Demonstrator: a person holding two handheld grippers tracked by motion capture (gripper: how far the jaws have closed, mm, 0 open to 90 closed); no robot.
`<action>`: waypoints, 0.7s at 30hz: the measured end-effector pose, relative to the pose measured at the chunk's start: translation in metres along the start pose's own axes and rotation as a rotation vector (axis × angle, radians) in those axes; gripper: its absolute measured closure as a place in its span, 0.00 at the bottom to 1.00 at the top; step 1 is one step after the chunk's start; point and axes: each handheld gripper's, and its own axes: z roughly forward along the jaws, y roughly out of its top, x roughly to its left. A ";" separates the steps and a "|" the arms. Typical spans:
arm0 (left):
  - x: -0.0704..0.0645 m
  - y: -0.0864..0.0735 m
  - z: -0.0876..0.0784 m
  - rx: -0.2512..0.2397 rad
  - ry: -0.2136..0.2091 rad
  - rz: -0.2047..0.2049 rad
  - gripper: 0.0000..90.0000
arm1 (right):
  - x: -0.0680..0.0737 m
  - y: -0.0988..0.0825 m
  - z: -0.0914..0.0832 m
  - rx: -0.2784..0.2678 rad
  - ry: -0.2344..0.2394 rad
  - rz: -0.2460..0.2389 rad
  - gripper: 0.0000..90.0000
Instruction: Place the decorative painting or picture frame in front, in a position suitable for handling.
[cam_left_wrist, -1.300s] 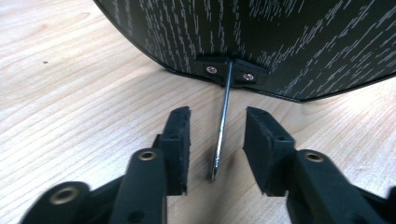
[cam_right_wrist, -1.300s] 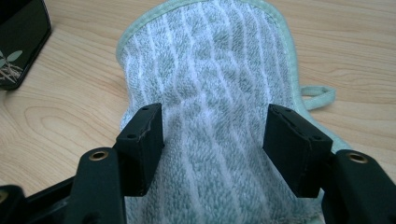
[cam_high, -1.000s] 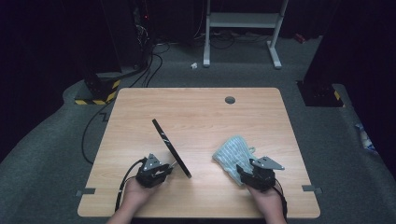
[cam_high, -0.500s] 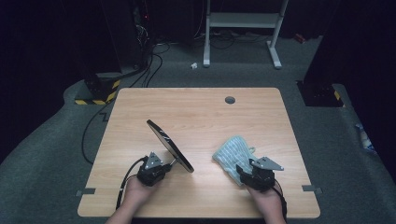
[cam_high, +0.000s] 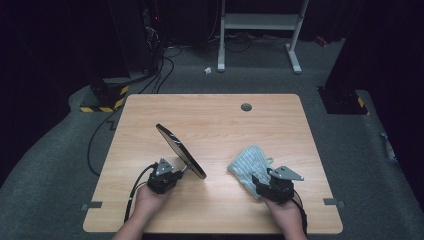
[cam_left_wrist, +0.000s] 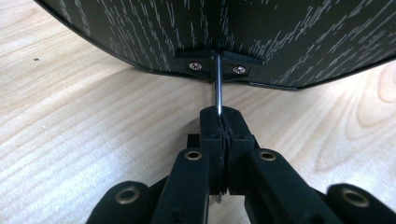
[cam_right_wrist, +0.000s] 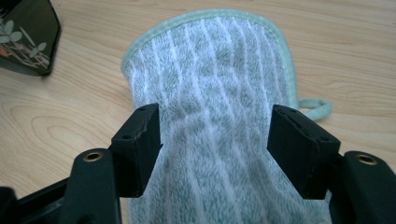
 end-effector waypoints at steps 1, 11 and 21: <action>0.000 0.001 0.001 -0.001 -0.002 -0.005 0.98 | 0.000 0.001 0.001 0.001 0.001 -0.002 0.38; -0.001 0.001 0.002 -0.001 0.005 0.004 0.98 | 0.004 0.014 0.025 0.136 -0.021 -0.026 0.35; 0.000 -0.008 -0.009 0.000 0.007 0.038 0.90 | 0.001 0.012 0.042 0.241 -0.031 -0.027 0.52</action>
